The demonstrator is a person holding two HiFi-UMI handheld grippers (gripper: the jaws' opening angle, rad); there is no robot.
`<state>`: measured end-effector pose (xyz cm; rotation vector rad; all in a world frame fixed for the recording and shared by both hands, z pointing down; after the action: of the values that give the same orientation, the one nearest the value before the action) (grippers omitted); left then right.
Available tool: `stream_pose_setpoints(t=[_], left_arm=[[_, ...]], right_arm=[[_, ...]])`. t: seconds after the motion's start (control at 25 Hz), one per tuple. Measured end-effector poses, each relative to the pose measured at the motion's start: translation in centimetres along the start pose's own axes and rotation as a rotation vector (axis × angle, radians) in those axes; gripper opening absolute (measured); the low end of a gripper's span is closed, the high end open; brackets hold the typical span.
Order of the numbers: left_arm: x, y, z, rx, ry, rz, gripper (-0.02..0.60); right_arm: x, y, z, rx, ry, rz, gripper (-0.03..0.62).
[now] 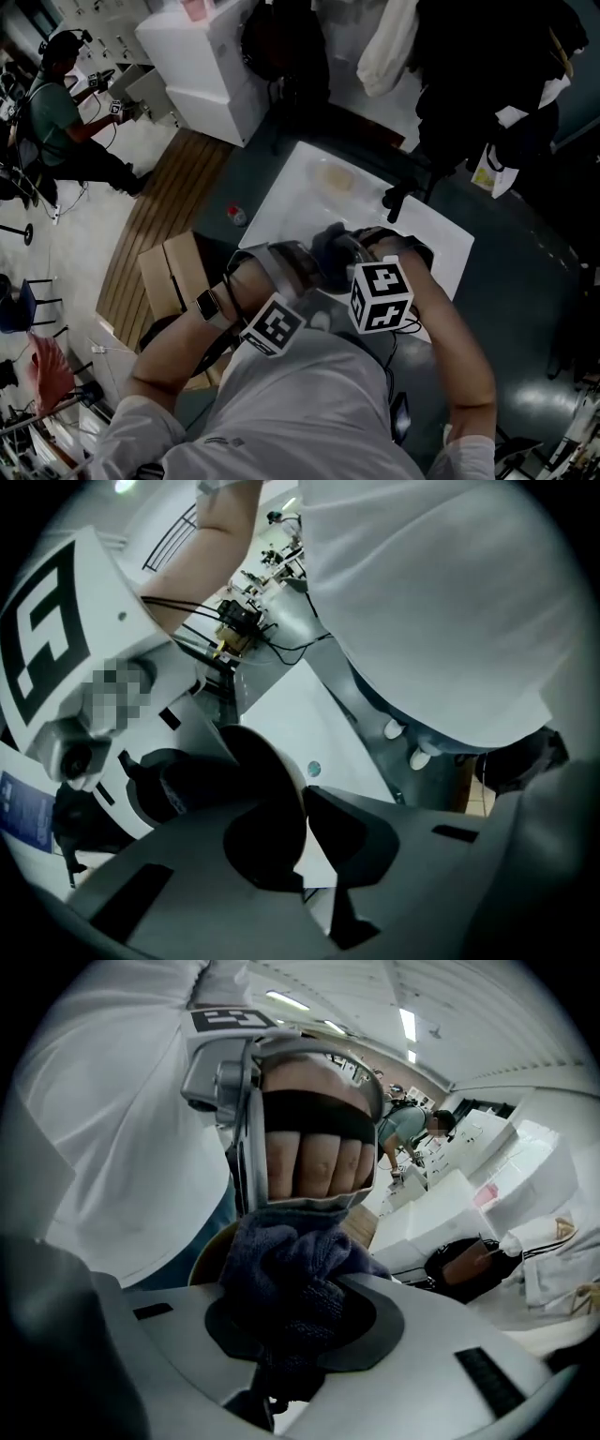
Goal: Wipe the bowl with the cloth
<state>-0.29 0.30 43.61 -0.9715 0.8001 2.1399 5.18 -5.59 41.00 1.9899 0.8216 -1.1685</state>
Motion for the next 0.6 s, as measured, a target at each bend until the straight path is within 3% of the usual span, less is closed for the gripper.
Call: stream_pose_setpoints(t=[0.24,0.36,0.48,0.6], left_arm=[[-0.2,-0.1,-0.2,-0.030,-0.035,-0.001,0.018],[-0.1,-0.3,-0.2,-0.032,-0.045,0.023,0.018],[-0.2,0.0,0.2,-0.072,-0.033,-0.008,0.018],[-0.4,0.0,0.5,-0.084,-0.017,-0.010,0.018]], right_arm=[[-0.8,-0.2,0.1,0.104,-0.045,-0.153,0.100],[-0.5,-0.4,-0.1,0.131,-0.155,-0.159,0.100],[-0.4,-0.6,-0.9,0.140,-0.298,-0.140,0.100],[-0.6,-0.5,-1.4,0.110,-0.388,-0.109,0.100]])
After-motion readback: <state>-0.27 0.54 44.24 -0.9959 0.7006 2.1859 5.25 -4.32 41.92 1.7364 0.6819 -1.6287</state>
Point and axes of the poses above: the fingertips, and each gripper's own axes: x backward along the fingers, z to its right, y out of its underside, the point moved 8 cm from there along x, backward along the fingers, and after that the axes turned 14 degrees about x, right-handed, at the moved point
